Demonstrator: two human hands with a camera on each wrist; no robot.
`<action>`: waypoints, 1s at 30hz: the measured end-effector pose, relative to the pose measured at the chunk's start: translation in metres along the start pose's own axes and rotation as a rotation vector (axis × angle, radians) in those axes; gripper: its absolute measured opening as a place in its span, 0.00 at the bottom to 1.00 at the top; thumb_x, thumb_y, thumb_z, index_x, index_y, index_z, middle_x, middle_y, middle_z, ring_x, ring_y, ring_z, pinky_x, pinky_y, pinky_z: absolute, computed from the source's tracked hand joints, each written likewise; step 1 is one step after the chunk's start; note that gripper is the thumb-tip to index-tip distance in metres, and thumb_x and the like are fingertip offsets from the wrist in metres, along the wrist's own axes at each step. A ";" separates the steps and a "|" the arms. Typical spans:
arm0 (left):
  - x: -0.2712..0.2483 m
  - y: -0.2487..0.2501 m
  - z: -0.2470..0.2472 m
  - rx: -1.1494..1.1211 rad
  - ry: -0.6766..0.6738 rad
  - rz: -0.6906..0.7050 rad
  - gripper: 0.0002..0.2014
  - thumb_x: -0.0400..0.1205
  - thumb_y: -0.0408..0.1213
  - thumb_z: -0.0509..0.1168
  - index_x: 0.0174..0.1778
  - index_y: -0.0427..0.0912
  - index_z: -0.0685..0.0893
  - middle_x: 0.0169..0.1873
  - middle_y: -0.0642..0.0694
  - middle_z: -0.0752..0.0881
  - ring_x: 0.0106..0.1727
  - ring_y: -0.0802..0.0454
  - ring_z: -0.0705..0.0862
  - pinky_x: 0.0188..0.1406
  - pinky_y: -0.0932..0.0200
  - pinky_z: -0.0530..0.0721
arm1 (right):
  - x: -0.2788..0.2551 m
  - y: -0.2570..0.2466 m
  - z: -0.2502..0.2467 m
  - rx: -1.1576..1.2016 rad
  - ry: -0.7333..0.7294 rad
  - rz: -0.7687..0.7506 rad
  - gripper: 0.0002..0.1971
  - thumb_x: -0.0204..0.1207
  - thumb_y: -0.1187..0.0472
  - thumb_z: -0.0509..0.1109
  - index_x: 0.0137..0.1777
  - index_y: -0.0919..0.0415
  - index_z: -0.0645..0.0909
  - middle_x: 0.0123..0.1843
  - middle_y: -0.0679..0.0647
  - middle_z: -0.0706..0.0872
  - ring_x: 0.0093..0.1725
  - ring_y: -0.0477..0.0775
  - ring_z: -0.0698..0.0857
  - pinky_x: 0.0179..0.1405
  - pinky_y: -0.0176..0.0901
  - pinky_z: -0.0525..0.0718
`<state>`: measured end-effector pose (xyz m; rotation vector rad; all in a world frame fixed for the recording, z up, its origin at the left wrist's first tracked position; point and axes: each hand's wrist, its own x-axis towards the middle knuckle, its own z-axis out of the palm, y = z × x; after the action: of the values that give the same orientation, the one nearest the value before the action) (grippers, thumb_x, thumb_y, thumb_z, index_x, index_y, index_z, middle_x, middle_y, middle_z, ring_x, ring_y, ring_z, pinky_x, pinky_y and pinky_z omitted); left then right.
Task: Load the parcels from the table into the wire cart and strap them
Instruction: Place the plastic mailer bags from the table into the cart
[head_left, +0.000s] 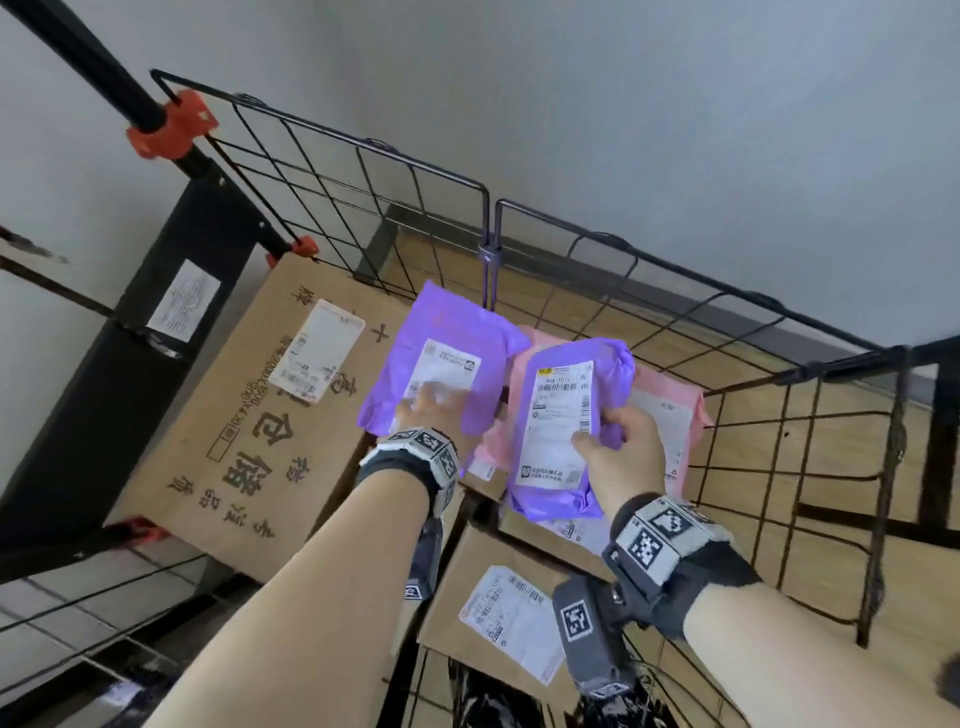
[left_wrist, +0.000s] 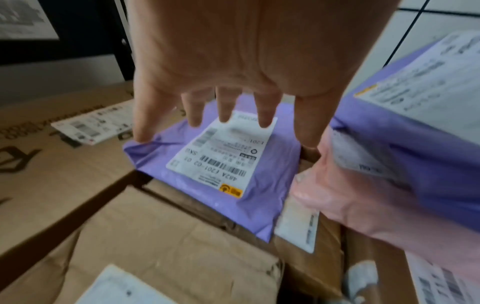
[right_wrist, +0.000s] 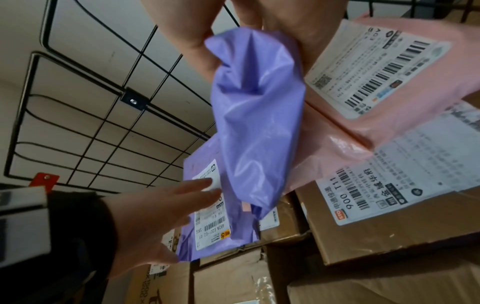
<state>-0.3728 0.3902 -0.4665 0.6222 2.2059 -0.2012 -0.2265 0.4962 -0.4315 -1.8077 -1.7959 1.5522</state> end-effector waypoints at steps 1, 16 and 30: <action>0.003 -0.002 0.006 0.039 -0.027 0.052 0.29 0.82 0.50 0.59 0.80 0.58 0.60 0.81 0.43 0.52 0.80 0.36 0.57 0.80 0.44 0.58 | 0.001 0.000 0.001 0.010 0.005 -0.011 0.16 0.70 0.74 0.72 0.58 0.67 0.78 0.40 0.44 0.76 0.45 0.48 0.77 0.41 0.28 0.69; -0.008 -0.034 -0.021 -0.992 0.087 -0.039 0.21 0.81 0.44 0.67 0.69 0.42 0.78 0.63 0.40 0.84 0.57 0.48 0.82 0.57 0.58 0.81 | 0.009 -0.023 0.089 0.073 -0.141 0.031 0.13 0.69 0.66 0.74 0.52 0.69 0.79 0.48 0.61 0.85 0.46 0.57 0.84 0.46 0.42 0.79; 0.015 -0.001 0.007 0.132 0.001 0.149 0.39 0.84 0.42 0.60 0.80 0.67 0.39 0.80 0.54 0.27 0.83 0.41 0.34 0.78 0.41 0.60 | 0.020 0.012 0.050 -1.144 -0.410 -0.198 0.39 0.80 0.56 0.62 0.83 0.39 0.42 0.82 0.54 0.24 0.80 0.69 0.27 0.81 0.67 0.42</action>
<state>-0.3768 0.3926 -0.4826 0.8554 2.1487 -0.2701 -0.2596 0.4825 -0.4733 -1.5313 -3.3818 0.8476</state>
